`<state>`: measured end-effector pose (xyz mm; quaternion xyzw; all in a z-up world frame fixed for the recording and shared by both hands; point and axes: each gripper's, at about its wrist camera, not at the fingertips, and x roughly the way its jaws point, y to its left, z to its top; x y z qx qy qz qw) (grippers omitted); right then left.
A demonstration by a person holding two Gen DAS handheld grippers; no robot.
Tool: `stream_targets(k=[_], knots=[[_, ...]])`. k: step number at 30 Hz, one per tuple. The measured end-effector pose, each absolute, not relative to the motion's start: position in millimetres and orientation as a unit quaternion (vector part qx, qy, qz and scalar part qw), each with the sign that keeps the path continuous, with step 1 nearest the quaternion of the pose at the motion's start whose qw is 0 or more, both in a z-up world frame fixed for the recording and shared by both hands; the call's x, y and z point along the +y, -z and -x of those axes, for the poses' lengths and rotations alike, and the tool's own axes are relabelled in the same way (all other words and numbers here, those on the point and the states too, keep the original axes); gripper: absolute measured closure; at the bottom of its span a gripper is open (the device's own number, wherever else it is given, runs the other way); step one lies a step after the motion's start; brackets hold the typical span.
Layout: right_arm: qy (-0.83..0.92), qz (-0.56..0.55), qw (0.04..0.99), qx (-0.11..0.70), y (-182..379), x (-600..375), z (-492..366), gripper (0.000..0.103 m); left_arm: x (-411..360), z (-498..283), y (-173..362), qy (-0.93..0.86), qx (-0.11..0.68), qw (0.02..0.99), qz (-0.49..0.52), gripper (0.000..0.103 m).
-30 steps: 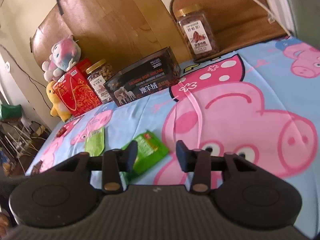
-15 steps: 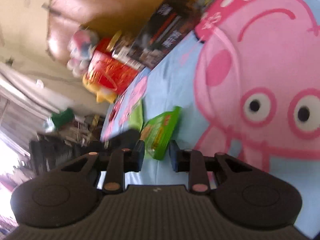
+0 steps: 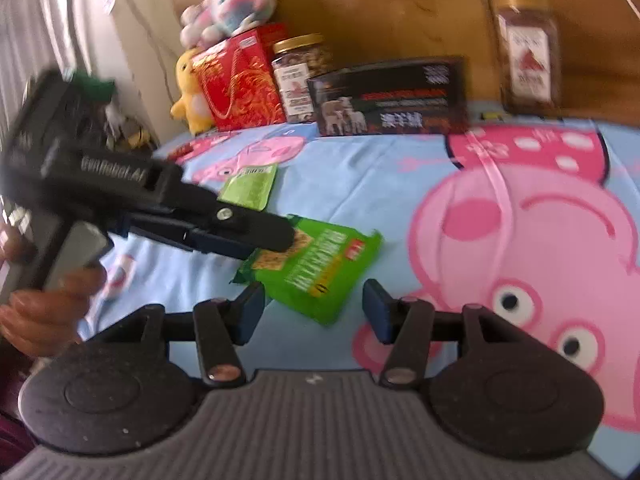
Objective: Organize snacks
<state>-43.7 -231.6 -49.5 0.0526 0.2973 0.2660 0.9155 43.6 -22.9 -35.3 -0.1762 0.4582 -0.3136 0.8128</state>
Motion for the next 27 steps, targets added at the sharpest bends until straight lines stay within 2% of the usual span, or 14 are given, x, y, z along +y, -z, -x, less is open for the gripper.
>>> stream_targets(k=[3, 6, 18, 27], knots=[[-0.244, 0.008, 0.928, 0.281, 51.8, -215.1, 46.7, 0.055, -23.5, -38.7, 33.8, 0.306, 0.449, 0.824, 0.161, 0.050], [-0.244, -0.017, 0.928, 0.280, 51.2, -221.4, 34.7, 0.061, -18.2, -37.9, 27.5, 0.300, 0.438, 0.832, 0.161, 0.050], [-0.235, -0.009, 0.949, 0.209, 17.4, -202.3, -0.3, 0.063, -12.2, -88.4, -16.2, 0.301, 0.393, 0.855, 0.158, 0.050], [-0.239, -0.029, 0.942, 0.235, 27.3, -198.4, -38.0, 0.063, -4.9, -119.5, -4.7, 0.295, 0.397, 0.852, 0.169, 0.050]])
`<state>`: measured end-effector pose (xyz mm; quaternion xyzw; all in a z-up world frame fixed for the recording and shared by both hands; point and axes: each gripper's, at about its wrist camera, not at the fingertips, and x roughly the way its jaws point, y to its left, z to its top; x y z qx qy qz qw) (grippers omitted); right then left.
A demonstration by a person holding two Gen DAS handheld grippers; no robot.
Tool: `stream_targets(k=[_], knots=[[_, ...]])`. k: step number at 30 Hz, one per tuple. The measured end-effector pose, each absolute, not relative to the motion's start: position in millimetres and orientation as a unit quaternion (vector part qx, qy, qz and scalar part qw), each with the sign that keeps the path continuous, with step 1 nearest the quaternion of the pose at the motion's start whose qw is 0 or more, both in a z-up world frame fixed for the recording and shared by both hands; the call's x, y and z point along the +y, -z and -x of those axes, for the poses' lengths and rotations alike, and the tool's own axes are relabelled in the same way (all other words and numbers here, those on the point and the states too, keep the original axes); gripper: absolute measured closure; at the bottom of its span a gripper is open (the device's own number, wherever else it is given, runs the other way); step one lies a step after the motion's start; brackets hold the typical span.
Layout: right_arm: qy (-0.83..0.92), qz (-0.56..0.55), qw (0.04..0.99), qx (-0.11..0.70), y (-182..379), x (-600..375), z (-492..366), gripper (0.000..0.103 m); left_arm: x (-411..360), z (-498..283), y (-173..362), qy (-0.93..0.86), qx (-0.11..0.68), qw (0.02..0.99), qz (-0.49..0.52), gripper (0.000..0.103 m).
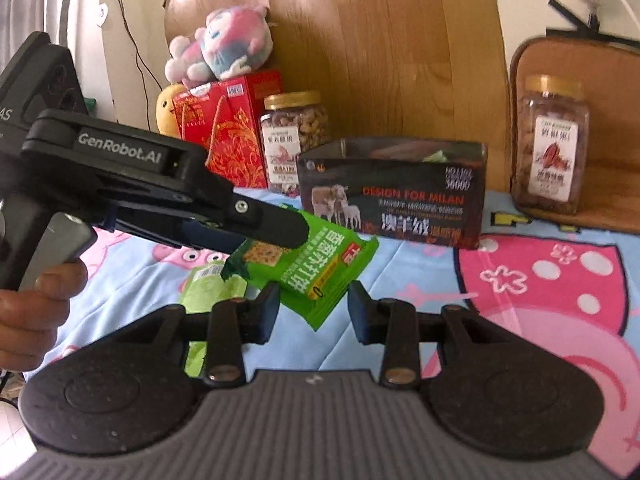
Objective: Organize snacks
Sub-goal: 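Grasp the green cracker packet with the left gripper, then carry the cracker packet into the black box and open the left gripper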
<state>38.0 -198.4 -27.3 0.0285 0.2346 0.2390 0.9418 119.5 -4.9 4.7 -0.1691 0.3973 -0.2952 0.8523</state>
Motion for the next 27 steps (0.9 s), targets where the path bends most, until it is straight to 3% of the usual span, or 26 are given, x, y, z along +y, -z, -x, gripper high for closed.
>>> stream_targets(k=[7, 10, 14, 15, 16, 17, 21, 27], knots=[[-0.222, -0.022, 0.936, 0.273, 49.8, -200.7, -35.1, 0.060, -14.4, -129.9, 32.6, 0.288, 0.448, 0.828, 0.174, 0.049], [-0.221, -0.018, 0.935, 0.275, 52.9, -206.9, -31.2, 0.057, -8.0, -125.9, 29.4, 0.281, 0.438, 0.836, 0.175, 0.040], [-0.237, 0.015, 0.932, 0.274, 51.3, -200.7, -26.7, 0.046, -3.8, -122.1, 34.4, 0.270, 0.435, 0.839, 0.184, 0.043], [-0.236, 0.032, 0.933, 0.269, 52.3, -196.1, -24.8, 0.048, -7.7, -118.7, 35.3, 0.274, 0.433, 0.840, 0.177, 0.055], [-0.233, 0.048, 0.935, 0.264, 52.7, -191.9, -22.7, 0.051, -12.7, -117.5, 36.2, 0.280, 0.438, 0.838, 0.169, 0.057], [-0.232, 0.059, 0.936, 0.257, 52.7, -188.5, -21.1, 0.068, -16.9, -114.9, 34.3, 0.272, 0.433, 0.844, 0.159, 0.057], [-0.227, 0.021, 0.941, 0.250, 42.8, -195.6, -27.0, 0.071, -16.3, -118.6, 13.8, 0.273, 0.422, 0.850, 0.157, 0.057], [-0.225, 0.028, 0.958, 0.172, -8.8, -195.1, -57.8, 0.071, -18.1, -152.2, -49.2, 0.273, 0.354, 0.886, 0.125, 0.057]])
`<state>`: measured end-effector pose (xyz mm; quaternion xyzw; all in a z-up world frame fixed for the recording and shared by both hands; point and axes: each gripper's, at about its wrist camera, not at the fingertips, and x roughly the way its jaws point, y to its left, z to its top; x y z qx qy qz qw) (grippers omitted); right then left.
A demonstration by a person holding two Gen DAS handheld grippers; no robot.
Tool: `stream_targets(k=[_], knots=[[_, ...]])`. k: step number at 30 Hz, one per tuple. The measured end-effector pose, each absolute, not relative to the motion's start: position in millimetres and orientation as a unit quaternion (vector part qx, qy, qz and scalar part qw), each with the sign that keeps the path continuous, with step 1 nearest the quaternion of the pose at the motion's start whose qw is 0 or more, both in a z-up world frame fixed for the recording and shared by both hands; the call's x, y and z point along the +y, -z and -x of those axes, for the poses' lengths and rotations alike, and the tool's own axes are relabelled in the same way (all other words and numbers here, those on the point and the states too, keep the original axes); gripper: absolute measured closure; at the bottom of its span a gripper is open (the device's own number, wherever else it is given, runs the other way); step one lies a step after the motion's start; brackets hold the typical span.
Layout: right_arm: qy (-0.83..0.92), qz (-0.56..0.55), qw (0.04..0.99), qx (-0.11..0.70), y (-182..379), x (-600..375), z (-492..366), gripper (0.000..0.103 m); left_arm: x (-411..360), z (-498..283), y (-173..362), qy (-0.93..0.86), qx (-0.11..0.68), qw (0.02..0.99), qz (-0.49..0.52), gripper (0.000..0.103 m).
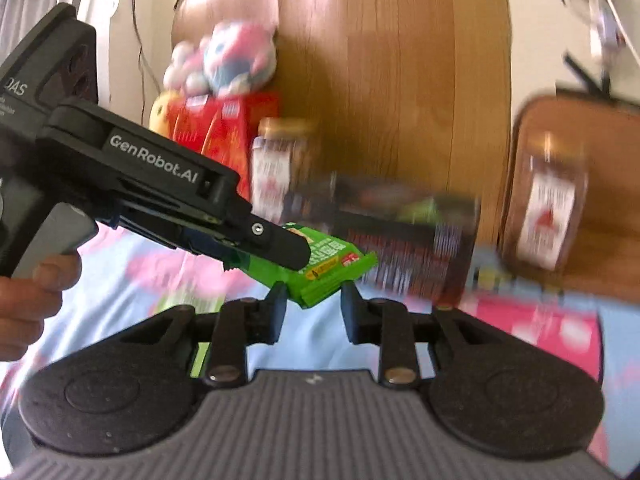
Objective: Organize snacks
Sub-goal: 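Carry the cracker packet into the black box and open the left gripper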
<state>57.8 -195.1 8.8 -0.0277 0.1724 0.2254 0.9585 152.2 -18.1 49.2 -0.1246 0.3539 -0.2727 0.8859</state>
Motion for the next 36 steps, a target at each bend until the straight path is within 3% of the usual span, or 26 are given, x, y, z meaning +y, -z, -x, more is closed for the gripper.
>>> stream_targets(k=[4, 8, 11, 19, 36], knots=[[-0.226, 0.017, 0.962, 0.155, -28.5, -193.6, -109.3, 0.071, -27.1, -197.6, -66.6, 0.254, 0.330, 0.904, 0.101, 0.056], [-0.212, -0.001, 0.961, 0.179, -22.5, -181.6, -172.6, 0.068, -30.4, -253.2, -46.4, 0.194, 0.338, 0.916, 0.095, 0.046], [-0.177, -0.002, 0.963, 0.201, -12.2, -176.7, -192.1, 0.068, -23.1, -264.7, -32.6, 0.167, 0.364, 0.909, 0.116, 0.048], [-0.200, -0.077, 0.957, 0.195, -13.8, -205.1, -125.8, 0.068, 18.4, -186.0, -44.5, 0.184, 0.324, 0.915, 0.155, 0.048], [-0.172, -0.205, 0.934, 0.239, 0.0, -225.0, -16.0, 0.068, -16.2, -57.2, -16.0, 0.122, 0.357, 0.926, 0.023, 0.047]])
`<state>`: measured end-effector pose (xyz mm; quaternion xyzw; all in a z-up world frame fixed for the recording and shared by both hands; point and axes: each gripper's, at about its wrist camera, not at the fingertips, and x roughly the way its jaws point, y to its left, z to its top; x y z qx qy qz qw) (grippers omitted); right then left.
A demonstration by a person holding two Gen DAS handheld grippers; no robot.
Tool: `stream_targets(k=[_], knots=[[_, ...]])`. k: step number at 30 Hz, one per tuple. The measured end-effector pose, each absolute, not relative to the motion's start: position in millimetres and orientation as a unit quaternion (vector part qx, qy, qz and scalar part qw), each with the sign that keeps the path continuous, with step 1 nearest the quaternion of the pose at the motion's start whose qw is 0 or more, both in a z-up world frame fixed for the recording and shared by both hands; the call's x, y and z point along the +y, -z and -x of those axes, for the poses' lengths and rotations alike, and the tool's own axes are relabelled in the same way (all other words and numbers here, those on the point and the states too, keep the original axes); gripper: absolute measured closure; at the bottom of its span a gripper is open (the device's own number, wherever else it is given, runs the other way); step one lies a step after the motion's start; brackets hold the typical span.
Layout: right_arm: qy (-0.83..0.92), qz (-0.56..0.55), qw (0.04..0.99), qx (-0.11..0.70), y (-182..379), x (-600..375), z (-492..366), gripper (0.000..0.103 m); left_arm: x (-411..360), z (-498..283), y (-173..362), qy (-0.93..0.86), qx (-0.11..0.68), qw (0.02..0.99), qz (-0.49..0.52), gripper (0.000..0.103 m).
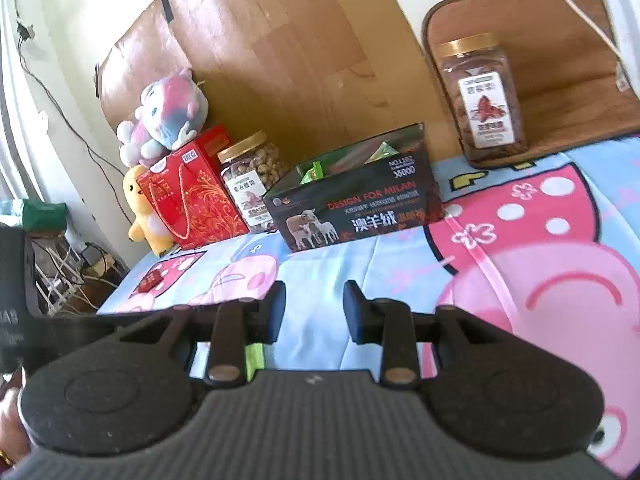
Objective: Organize snacks
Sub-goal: 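Carry the cracker packet into the black box and open the left gripper, then move both grippers toward the light-green jelly pouch on the sheet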
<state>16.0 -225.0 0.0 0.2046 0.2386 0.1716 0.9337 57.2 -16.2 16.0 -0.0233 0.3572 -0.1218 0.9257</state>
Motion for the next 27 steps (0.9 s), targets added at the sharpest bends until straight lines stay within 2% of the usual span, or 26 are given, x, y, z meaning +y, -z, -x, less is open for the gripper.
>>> stream_targets(k=[10, 17, 27], knots=[[-0.172, -0.243, 0.923, 0.243, 1.3, -223.0, 15.0, 0.066, -12.4, -17.4, -12.7, 0.102, 0.354, 0.930, 0.011, 0.045], [-0.170, -0.248, 0.925, 0.231, 0.7, -216.0, 32.9, 0.060, -8.8, 0.7, -7.6, 0.083, 0.352, 0.932, 0.006, 0.032], [-0.160, -0.258, 0.928, 0.216, -0.9, -216.6, 44.7, 0.059, -10.2, 12.0, -9.9, 0.070, 0.340, 0.938, -0.009, 0.031]])
